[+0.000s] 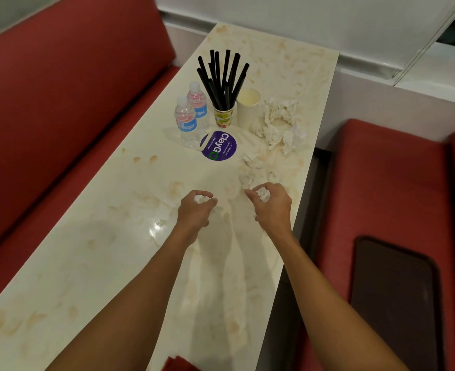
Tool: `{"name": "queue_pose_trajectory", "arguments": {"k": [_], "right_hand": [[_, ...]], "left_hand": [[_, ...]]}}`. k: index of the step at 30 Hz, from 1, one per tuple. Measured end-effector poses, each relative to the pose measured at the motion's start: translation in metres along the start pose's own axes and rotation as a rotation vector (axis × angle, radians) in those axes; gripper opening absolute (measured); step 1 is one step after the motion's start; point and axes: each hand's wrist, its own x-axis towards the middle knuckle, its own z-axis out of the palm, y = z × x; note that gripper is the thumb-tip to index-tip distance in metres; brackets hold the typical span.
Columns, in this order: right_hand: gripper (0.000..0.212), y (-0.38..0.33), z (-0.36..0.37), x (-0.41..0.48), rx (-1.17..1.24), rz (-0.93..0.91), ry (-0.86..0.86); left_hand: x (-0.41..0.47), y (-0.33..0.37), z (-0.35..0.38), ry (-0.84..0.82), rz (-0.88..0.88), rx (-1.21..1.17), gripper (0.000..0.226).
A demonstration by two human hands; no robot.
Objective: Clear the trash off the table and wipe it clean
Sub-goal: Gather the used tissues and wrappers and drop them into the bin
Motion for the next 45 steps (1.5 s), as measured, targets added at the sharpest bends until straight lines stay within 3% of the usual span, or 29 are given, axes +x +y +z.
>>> {"name": "queue_pose_trajectory", "arguments": {"k": [5, 11, 16, 19, 31, 36, 45], "right_hand": [[0.035, -0.018, -0.001, -0.012, 0.026, 0.021, -0.031], [0.017, -0.019, -0.001, -0.034, 0.115, -0.004, 0.018], [0.034, -0.013, 0.004, -0.067, 0.079, -0.066, -0.019], [0.020, -0.013, 0.006, -0.097, 0.065, -0.010, 0.002], [0.003, -0.002, 0.047, -0.296, 0.099, -0.034, 0.153], [0.014, -0.001, 0.084, -0.390, 0.108, -0.033, 0.218], [0.024, 0.020, 0.140, -0.517, 0.225, -0.033, 0.191]], "left_hand": [[-0.006, 0.000, -0.012, 0.009, 0.019, 0.013, 0.013], [-0.018, -0.010, -0.028, 0.015, 0.015, 0.008, 0.013], [-0.035, -0.024, -0.048, -0.017, 0.022, -0.023, 0.012], [-0.053, -0.033, -0.062, -0.069, 0.039, -0.037, 0.011], [-0.186, -0.092, -0.164, -0.256, 0.252, 0.128, 0.010], [-0.237, -0.136, -0.222, -0.274, 0.408, 0.249, 0.009], [-0.285, -0.233, -0.297, -0.228, 0.505, 0.239, 0.010]]}}
